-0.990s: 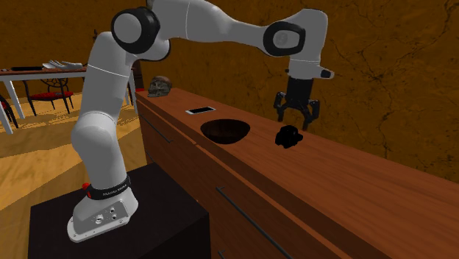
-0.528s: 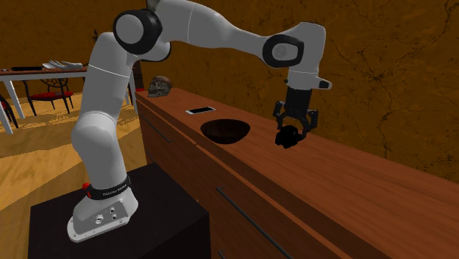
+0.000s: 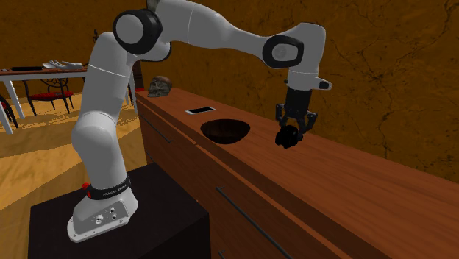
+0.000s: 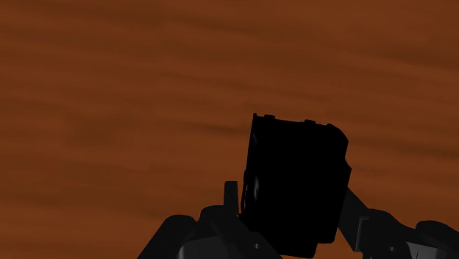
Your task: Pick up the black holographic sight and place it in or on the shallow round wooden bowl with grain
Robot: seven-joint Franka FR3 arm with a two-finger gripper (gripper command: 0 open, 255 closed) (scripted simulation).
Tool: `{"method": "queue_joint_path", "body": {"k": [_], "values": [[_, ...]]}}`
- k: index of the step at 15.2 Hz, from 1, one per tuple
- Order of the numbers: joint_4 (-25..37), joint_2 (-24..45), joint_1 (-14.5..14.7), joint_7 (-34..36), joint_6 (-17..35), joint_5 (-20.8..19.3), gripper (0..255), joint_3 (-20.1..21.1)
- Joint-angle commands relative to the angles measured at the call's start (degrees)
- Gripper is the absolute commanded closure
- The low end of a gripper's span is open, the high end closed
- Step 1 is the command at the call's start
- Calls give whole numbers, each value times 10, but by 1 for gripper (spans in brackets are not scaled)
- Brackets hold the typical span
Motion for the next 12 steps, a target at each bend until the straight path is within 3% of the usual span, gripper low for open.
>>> {"method": "queue_joint_path", "body": {"k": [1,8,12], "values": [[0,0,0,0,0,0,255,0],[0,0,0,0,0,0,255,0],[26,-3,-2,3,-29,-3,255,-2]]}}
